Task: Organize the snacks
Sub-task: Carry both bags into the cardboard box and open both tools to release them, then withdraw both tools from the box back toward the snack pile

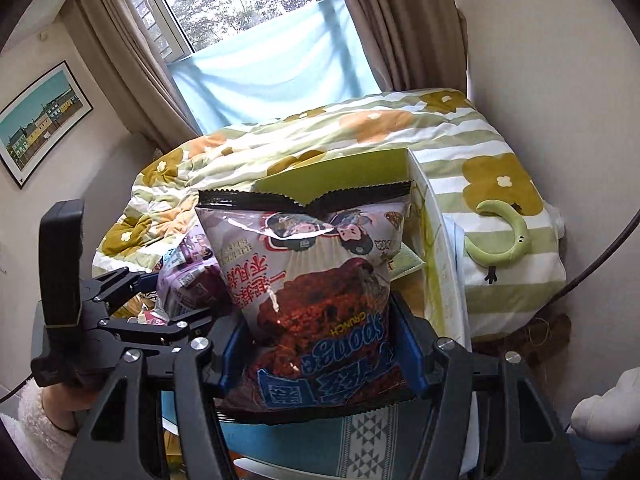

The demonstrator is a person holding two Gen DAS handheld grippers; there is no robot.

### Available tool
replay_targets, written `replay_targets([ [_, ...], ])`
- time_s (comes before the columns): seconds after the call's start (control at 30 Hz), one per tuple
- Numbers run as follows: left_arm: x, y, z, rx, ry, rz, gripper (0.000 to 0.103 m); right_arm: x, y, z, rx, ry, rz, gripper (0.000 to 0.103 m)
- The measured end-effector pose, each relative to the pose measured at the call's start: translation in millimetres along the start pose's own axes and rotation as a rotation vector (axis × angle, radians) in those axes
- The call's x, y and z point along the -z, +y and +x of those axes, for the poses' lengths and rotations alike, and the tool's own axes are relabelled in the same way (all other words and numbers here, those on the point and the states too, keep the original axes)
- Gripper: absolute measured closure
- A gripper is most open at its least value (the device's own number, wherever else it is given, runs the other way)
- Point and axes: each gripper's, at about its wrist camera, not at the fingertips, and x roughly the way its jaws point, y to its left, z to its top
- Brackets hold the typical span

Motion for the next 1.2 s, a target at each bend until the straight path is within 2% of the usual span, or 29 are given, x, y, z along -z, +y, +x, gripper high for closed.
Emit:
replay_targets([
  [0.13,-2.2,-13.6,26.2,-0.033,0.026,-0.037,0.024,-4.4,-19.1,6.7,-0.017,0.02,0.0,0.044],
  [0.17,-1.6,-15.5,30.5,-0.046,0.023,-0.044,0.018,-5.0,-23.4,8.6,-0.019,0.024,0.0,0.044],
  [0.2,-1.2,-17.8,34.4,-0.068,0.023,-0.045,0.007,-5.3,-27.0,10.1,-0.024,0.027,0.001,0.044],
  [0.27,2.5,-15.5,35.3,-0.1,0.016,-0.049,0.001,-4.8,-32.6,12.4,-0.034,0.033,0.003,0.044],
  [0.6,42.2,3.6,0.4,-0.138,-0.008,-0.15,0.001,-3.3,-38.1,26.6,-0.061,0.065,-0.029,0.044],
  [0.8,58.6,18.7,-17.9,-0.166,-0.064,-0.224,0.001,-6.0,-28.0,52.5,-0.059,0.105,-0.053,0.043],
  [0.93,69.2,25.2,-18.1,-0.176,-0.038,-0.259,0.001,-0.8,-27.5,78.6,-0.053,0.146,-0.038,0.043],
  [1.03,75.1,27.4,-18.8,-0.178,-0.027,-0.28,0.001,3.1,-26.3,86.9,-0.049,0.143,-0.037,0.042],
  [1.1,78.7,27.1,-19.6,-0.193,-0.02,-0.285,0.001,5.4,-28.1,86.9,-0.068,0.121,-0.02,0.032],
  [1.13,80.9,27.0,-21.0,-0.199,-0.019,-0.287,0.001,6.4,-27.7,84.4,-0.061,0.098,-0.019,0.014],
  [1.17,83.3,27.0,-22.4,-0.201,-0.019,-0.29,0.001,7.5,-27.7,81.3,-0.05,0.073,-0.029,0.0],
  [1.2,85.7,26.8,-23.7,-0.198,-0.019,-0.293,0.001,8.9,-26.3,78.6,-0.041,0.059,-0.046,0.0],
])
